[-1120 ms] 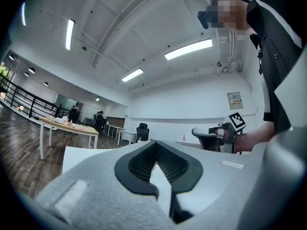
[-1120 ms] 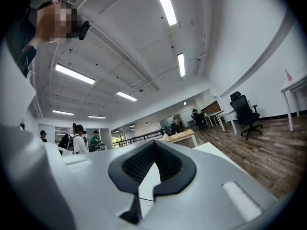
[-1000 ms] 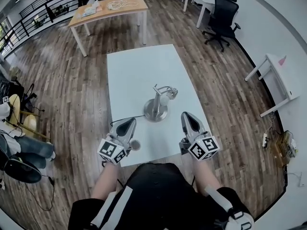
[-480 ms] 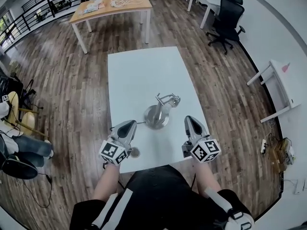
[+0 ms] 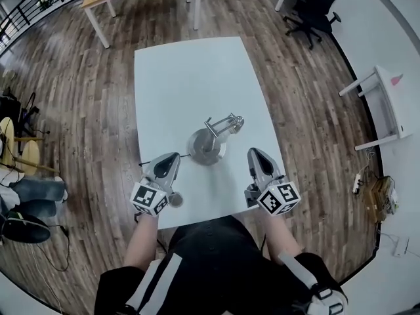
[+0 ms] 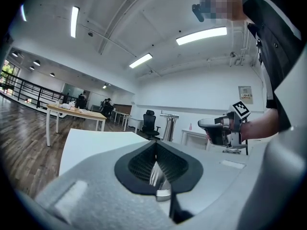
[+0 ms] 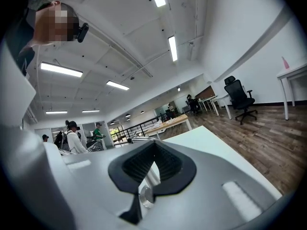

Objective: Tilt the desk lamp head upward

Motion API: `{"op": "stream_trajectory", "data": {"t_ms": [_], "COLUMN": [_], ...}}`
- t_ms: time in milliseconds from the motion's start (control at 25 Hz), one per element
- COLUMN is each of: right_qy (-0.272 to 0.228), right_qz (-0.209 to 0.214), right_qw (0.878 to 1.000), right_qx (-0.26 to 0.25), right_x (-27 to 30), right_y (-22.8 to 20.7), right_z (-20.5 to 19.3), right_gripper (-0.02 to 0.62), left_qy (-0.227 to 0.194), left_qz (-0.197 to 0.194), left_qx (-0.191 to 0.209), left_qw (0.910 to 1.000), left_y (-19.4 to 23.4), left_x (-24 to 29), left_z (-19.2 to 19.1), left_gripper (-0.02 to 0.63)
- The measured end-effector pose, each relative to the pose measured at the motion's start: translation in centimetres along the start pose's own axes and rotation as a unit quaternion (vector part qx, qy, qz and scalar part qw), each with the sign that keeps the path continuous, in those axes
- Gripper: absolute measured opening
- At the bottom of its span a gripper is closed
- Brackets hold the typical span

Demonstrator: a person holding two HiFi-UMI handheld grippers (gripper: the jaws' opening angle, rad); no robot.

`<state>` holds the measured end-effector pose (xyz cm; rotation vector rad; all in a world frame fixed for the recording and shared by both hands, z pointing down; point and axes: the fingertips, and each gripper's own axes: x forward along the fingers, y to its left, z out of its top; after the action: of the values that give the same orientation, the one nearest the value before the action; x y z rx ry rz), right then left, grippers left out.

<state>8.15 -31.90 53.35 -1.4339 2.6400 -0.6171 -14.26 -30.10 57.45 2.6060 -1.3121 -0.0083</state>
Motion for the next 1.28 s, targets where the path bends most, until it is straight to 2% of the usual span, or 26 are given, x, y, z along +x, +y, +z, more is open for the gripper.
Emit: {"op": "stream_trajectory", "data": {"t_ms": [160,200,400,640,760,1000,1080,1200,1280], "right_qy": [0.02,0.024,0.035,0.042,0.042,0.049,0.046,0.038,0.039], "right_qz": [-0.007,-0.008,-0.007,0.001,0.004,0.005,0.014,0.051,0.067], "right_qw": [1.0,1.0,0.999,0.999,0.999,0.998,0.998,0.995,0.991], "right_qx": [0.012,0.015,0.021,0.026,0.029,0.034,0.046,0.072,0.113], "right_x": [-0.1,0.0,0.4,0.1,0.2,-0.1,0.1,0.7,1.3], "right_y": [-1.0,-1.2,-1.7,-2.0,-2.2,-3.3,-3.3,-2.3,-2.0], "right_z": [-1.4,-1.7,-2.4,-3.1,-2.7,-2.5,-2.4,-2.0,-2.2], "right_gripper": [0.0,0.0,0.0,0.0,0.0,0.0,0.0,0.002,0.003], "left_qy": [0.036,0.048,0.1,0.169,0.187,0.219,0.225,0.239,0.251], "left_qz": [-0.003,-0.005,-0.024,-0.048,-0.046,-0.051,-0.049,-0.047,-0.049], "left_qx": [0.005,0.006,0.024,0.033,0.043,0.077,0.077,0.088,0.101], "left_qw": [0.9993,0.9988,0.9944,0.9838,0.9804,0.9713,0.9702,0.9659,0.9615], "left_y": [-0.3,-0.4,-1.2,-1.9,-1.8,-1.7,-1.5,-1.4,-1.6], "left_x": [1.6,2.2,4.7,7.7,9.0,10.2,10.5,10.8,10.8], "left_z": [-2.4,-3.1,-6.3,-11.2,-12.3,-14.1,-14.4,-15.1,-15.6], "left_gripper": [0.011,0.045,0.13,0.194,0.224,0.242,0.245,0.256,0.257]}}
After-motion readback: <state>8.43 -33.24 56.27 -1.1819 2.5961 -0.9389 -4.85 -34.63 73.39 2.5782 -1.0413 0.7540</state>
